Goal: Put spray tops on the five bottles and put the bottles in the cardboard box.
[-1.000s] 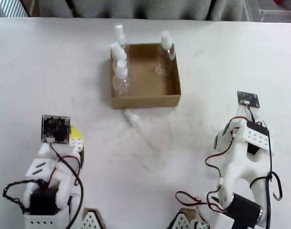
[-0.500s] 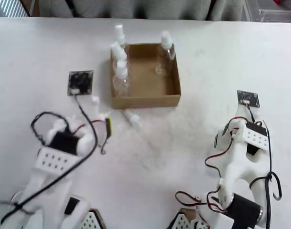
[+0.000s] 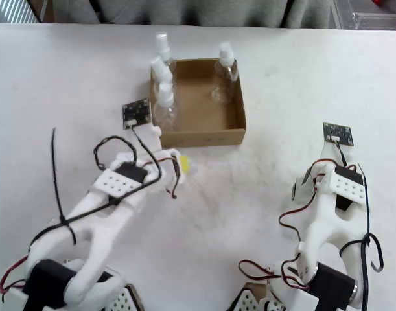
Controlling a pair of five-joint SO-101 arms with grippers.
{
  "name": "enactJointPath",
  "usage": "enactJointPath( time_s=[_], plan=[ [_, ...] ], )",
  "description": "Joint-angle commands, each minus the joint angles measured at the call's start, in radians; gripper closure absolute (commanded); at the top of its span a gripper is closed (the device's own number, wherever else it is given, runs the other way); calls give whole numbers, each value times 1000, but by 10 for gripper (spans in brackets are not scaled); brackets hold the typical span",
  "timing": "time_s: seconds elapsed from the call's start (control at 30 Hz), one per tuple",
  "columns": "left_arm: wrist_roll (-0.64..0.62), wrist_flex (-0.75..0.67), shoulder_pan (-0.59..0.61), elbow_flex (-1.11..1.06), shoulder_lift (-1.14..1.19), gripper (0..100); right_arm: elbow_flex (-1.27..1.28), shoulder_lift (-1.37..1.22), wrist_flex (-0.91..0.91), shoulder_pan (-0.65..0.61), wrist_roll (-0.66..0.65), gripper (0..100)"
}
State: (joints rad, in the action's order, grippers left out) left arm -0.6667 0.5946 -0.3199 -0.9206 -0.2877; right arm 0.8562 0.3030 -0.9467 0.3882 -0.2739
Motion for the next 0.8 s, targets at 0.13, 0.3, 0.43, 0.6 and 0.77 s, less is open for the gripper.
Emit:
enactJointPath(
  time_s=[0.13, 0.3, 0.43, 0.6, 0.77],
  plan=[
    [-15, -137, -1, 97, 96, 786, 0, 24, 19, -31, -8, 982],
    [-21, -138, 22, 172, 217, 785, 0, 24, 24, -41, -8, 982],
    [-78, -133, 39, 235, 311, 785, 0, 24, 31, -41, -8, 982],
    [-83, -133, 42, 253, 351, 785, 0, 24, 31, -41, -9, 982],
    [-104, -133, 36, 247, 352, 789, 0, 24, 31, -41, -9, 982]
  ],
)
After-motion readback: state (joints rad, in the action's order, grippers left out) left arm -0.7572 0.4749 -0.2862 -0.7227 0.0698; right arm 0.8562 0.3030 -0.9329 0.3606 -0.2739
